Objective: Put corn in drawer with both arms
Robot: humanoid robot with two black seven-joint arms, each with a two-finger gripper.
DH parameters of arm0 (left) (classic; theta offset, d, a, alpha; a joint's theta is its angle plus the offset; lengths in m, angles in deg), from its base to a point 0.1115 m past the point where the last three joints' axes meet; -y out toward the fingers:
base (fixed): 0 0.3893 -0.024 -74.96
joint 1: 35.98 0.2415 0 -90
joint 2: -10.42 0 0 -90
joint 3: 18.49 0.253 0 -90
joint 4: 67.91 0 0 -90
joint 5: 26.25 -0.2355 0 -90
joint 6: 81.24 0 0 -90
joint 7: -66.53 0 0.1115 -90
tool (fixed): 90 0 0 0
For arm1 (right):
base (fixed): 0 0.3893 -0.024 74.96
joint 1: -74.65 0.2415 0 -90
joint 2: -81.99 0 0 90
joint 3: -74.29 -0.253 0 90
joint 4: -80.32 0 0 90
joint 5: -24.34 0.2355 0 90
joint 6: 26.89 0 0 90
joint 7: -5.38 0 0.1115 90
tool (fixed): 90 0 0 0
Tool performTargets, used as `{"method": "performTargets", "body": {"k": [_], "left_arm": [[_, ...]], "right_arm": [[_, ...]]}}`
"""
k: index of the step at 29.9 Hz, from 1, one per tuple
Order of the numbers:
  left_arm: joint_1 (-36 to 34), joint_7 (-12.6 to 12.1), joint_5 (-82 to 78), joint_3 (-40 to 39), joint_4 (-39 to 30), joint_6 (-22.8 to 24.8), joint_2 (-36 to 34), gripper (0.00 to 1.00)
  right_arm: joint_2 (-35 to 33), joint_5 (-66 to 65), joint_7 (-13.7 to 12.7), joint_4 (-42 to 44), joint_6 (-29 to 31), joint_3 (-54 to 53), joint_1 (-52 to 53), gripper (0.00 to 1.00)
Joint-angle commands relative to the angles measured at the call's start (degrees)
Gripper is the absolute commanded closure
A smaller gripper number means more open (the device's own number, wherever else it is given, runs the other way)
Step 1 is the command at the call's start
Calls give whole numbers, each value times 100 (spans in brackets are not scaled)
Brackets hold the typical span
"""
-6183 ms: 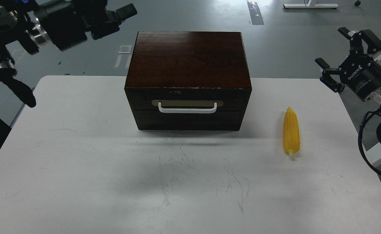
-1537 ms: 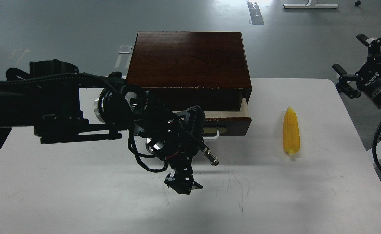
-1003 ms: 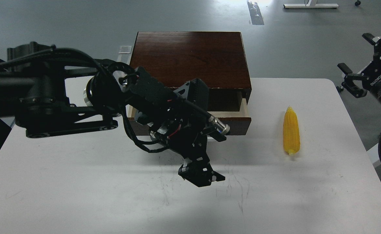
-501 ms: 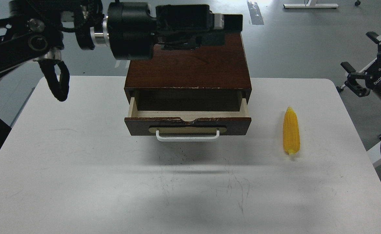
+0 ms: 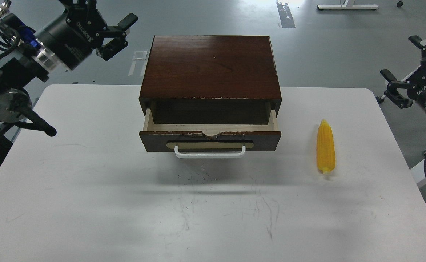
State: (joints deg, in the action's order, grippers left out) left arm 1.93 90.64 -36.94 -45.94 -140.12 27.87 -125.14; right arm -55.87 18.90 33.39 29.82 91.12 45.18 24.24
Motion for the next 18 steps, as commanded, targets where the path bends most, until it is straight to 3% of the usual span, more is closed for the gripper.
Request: {"method": "performTargets", "body": {"k": [1, 7, 10, 14, 18], "left_arm": [[672, -197, 59, -515, 120, 58, 160, 1], [1280, -223, -20, -894, 357, 163, 345, 1], [1298, -223, -21, -894, 480, 172, 389, 1], [1298, -223, -29, -894, 480, 224, 398, 1], [1289, -215, -38, -903, 463, 260, 407, 1]], "right_arm": [[5, -1, -1, -21, 0, 2, -39, 0], [-57, -27, -1, -30, 0, 72, -197, 0], [-503, -333, -1, -371, 0, 221, -188, 0], [-1032, -1832, -1, -776, 0, 240, -48, 0], [-1112, -3821, -1, -777, 0, 266, 251, 0]]}}
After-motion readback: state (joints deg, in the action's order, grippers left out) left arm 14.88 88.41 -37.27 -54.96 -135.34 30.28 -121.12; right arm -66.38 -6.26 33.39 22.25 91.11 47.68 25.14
